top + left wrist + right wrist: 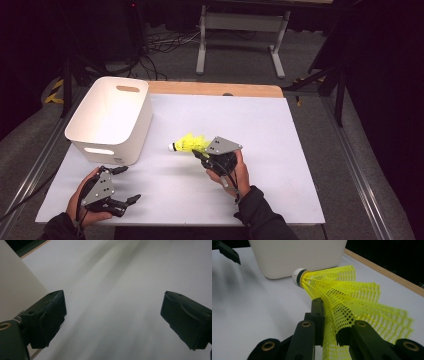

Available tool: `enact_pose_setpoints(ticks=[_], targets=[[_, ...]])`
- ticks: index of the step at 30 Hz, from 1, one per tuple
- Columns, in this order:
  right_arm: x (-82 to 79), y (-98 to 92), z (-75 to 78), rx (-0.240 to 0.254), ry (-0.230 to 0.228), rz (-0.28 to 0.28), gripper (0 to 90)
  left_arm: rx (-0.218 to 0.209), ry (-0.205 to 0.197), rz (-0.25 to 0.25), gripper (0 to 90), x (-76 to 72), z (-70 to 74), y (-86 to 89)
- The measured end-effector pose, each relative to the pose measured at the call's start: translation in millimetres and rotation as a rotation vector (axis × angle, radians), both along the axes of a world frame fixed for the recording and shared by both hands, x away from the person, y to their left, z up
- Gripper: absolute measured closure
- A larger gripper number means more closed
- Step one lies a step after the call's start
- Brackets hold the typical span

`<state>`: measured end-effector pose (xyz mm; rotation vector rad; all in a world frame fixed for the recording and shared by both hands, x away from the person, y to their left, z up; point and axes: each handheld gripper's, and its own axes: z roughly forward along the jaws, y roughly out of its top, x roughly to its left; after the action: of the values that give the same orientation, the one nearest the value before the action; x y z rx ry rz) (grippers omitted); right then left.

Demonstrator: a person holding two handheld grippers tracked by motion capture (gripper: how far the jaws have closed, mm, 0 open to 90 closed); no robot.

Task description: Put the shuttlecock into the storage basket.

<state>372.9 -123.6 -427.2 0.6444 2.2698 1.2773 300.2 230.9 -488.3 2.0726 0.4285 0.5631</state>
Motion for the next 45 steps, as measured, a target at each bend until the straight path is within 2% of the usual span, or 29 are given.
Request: enact_pose_setpoints(ticks=[3,10,19,20,24,29,30,34,38,40,41,45], targets=[[-3.2,-1.7,0.3,-0.017,-0.001,0.028,80.0,-0.005,0.010,0.000,7.4,0.7,-0.4,0.6],[-10.2,-4.1,0.4,-0.043,0.002,0.055,80.0,-0.001,0.016,0.004,7.9,1.8,-0.8,-1.8],[-18.9,1.9,-5.1,-0.118,0.018,0.111,79.9,-0.002,0.040,-0.004,9.1,12.1,-1.0,-17.3],[-19.7,3.2,-5.4,-0.128,0.018,0.117,79.9,-0.013,0.052,-0.015,9.7,14.0,-1.1,-20.5],[-21.3,8.0,-6.7,-0.147,0.026,0.140,79.9,0.012,0.069,-0.046,11.7,19.0,-2.3,-33.3],[-23.8,14.0,-7.9,-0.162,0.030,0.166,79.9,0.021,0.072,-0.064,13.7,25.0,0.1,-47.1],[-24.1,14.7,-7.7,-0.163,0.030,0.169,79.9,0.030,0.074,-0.081,13.7,29.2,1.3,-53.6],[-25.4,18.8,-7.8,-0.167,0.032,0.183,79.9,0.027,0.092,-0.083,15.0,33.7,2.4,-66.1],[-28.4,24.5,-9.4,-0.183,0.033,0.209,79.9,0.029,0.098,-0.117,19.3,39.0,3.8,-78.1],[-29.2,26.9,-10.3,-0.193,0.030,0.214,79.9,0.042,0.097,-0.114,22.5,42.1,3.5,-83.6],[-29.5,27.4,-10.5,-0.195,0.030,0.213,79.9,0.064,0.096,-0.113,22.9,44.6,3.6,-85.4],[-30.0,28.9,-10.9,-0.207,0.028,0.219,79.8,0.064,0.113,-0.124,26.7,49.7,3.1,-92.8]])
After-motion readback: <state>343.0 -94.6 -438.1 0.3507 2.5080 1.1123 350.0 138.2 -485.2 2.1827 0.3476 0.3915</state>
